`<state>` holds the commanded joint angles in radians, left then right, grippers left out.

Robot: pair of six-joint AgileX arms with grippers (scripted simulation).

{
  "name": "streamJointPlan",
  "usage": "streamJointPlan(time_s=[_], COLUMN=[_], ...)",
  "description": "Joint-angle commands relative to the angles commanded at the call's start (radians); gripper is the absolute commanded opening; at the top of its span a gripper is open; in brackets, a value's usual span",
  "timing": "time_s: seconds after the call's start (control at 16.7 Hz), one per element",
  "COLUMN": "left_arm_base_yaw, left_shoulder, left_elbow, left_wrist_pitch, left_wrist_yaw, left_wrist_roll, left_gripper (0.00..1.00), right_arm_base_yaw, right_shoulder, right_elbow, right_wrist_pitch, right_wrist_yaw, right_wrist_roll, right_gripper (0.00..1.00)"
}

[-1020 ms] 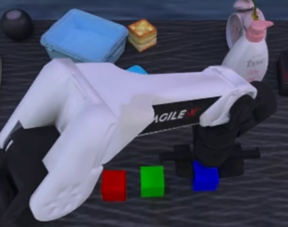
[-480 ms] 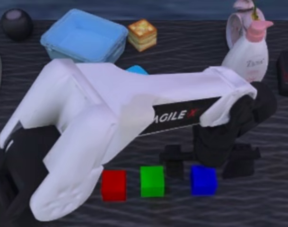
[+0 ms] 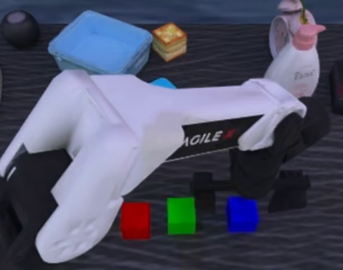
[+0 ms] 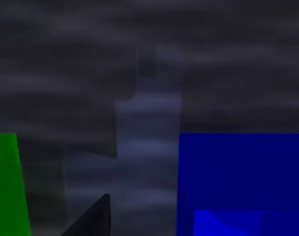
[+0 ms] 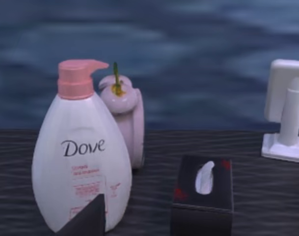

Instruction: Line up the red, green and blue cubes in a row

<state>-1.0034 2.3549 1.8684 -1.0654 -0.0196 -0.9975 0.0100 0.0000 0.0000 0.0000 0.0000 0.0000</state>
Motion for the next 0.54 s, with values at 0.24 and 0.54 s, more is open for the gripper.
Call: streamJointPlan(time_s=[0.24,0.54], left_arm_base_yaw=[0.006,0.014], left_shoulder=[-0.018,-0.048], left_elbow=[0.093,0.193], left_wrist_pitch=[-0.117,-0.241], left_wrist_yaw=[0.000,-0.001], left_wrist_roll=[-0.004,-0.004], left_gripper=[1.00,1.00], right_arm_base_yaw=[0.000,0.000], right_shoulder=[0.000,0.000], right_elbow=[0.000,0.000], right_wrist_pitch=[0.000,0.000], right_wrist_yaw=[0.000,0.000], right_wrist_roll=[0.000,0.000], right_gripper=[1.00,1.00])
